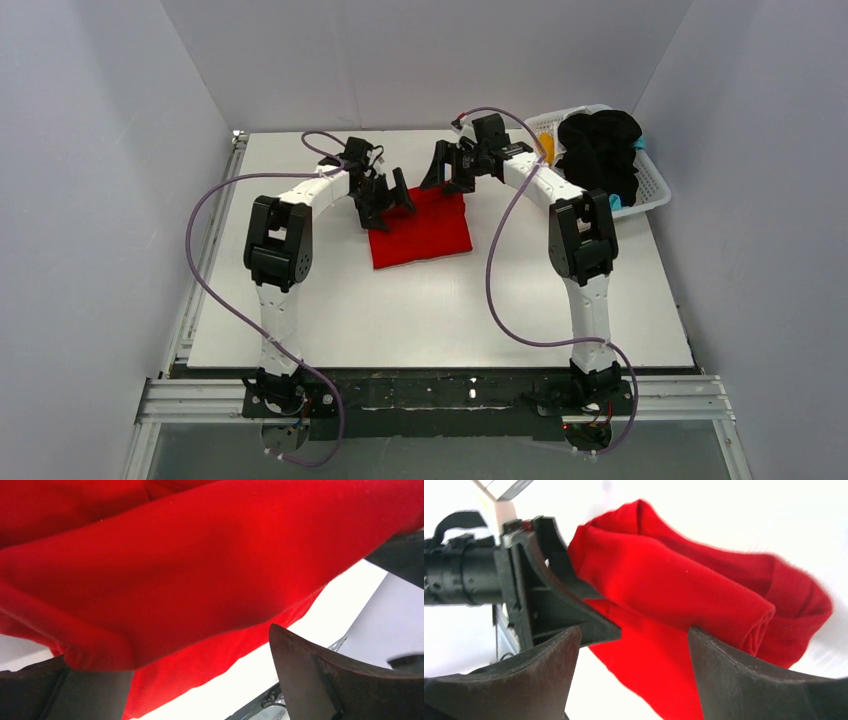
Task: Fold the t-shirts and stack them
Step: Smooth out wrinkles on the folded tshirt
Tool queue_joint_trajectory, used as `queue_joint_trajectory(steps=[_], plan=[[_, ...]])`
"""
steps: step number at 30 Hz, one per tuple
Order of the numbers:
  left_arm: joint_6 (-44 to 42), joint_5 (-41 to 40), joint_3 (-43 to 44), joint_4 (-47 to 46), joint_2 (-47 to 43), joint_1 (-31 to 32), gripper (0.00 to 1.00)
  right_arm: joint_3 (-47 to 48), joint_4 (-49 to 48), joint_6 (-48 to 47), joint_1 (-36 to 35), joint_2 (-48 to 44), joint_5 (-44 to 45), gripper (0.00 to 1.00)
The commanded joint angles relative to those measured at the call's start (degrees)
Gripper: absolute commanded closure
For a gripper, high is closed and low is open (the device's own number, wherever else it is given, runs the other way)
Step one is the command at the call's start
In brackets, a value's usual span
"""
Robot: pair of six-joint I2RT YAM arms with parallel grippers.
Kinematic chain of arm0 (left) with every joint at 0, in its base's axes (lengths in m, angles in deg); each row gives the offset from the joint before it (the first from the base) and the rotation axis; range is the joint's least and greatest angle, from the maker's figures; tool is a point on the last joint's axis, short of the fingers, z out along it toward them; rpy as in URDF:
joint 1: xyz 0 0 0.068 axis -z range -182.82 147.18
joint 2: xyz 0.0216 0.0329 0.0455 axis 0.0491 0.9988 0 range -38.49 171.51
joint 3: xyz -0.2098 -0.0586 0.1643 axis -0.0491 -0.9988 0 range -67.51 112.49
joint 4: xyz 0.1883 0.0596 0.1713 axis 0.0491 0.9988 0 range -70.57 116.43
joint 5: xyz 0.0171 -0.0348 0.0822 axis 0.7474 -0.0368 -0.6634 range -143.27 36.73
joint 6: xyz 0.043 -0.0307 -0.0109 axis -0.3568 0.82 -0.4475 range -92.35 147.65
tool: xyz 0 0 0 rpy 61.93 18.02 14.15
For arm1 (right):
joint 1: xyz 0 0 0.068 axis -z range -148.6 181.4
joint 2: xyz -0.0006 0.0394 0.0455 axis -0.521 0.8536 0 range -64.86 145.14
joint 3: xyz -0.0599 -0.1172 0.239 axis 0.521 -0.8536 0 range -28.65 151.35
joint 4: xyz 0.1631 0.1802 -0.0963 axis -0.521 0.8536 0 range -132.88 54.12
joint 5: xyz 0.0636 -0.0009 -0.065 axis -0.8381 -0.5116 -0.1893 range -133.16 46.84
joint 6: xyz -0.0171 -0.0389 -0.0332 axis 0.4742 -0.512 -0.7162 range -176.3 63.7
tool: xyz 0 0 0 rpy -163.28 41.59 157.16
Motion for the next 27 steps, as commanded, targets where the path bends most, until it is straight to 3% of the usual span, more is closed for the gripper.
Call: queue_joint_trajectory(steps=[1, 6, 14, 18, 23, 27], plan=[[-1.56, -3.15, 3.81, 4.80, 1.58, -0.89, 0.02, 7.98, -0.38, 1.95, 0.45, 4.10, 4.88, 0.14], [-1.32, -8.47, 7.84, 6.50, 4.87, -1.17, 0.02, 13.70, -3.71, 6.42, 1.16, 9.43, 10.08, 0.14], [-1.66, -16.53, 16.55, 12.48, 12.54, -1.60, 0.02, 19.00, -6.32, 9.15, 1.73, 15.50, 8.05, 0.14], [-2.11, -14.73, 22.67, 17.85, 14.00, -1.98, 0.02, 26.71, 1.27, 4.69, 2.01, 17.12, 11.06, 0.14], [-5.08, -11.78, 22.33, 18.94, 4.91, -2.04, 0.02, 27.70, 4.56, -0.61, 2.50, 9.40, 18.54, 0.10], [-6.71, -13.38, 12.62, 20.47, -5.58, -2.04, 0.02, 14.61, 4.44, -2.66, 2.52, -2.44, 25.20, 0.09]])
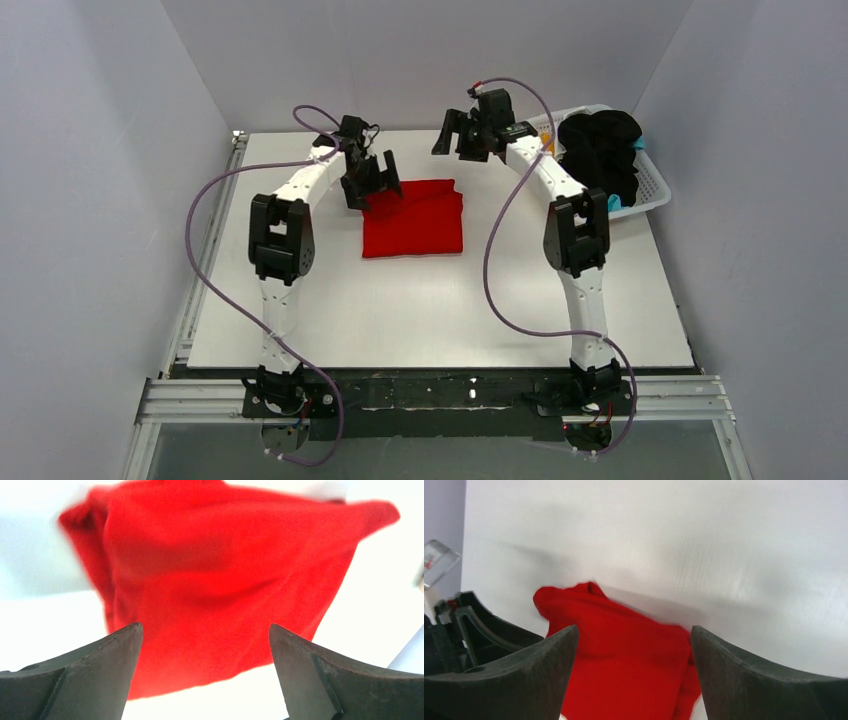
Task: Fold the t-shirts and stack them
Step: Smooth out wrinkles on the folded tshirt, then put the neatly folded tshirt into the corner of the board with the left arm
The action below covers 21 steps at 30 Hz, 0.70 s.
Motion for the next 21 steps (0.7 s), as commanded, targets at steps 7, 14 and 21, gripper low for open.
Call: queue_joint_trajectory(steps=[7, 14, 21], plan=[[-3.53, -7.60, -23.20, 7.15, -22.63, -0.55, 0.02, -36.80, -5.83, -2.11, 0.31, -33.64, 9.12, 0.09], [-1.59, -5.22, -15.67, 4.43, -7.03, -2.15, 0.02, -70.34, -6.28, 1.02, 0.14, -67.60, 10.32, 0.10], [3.13, 2.71, -16.34, -0.93, -0.06, -3.49, 0.47, -77.34, -1.50, 1.38, -0.04, -81.28, 15.18, 0.11]])
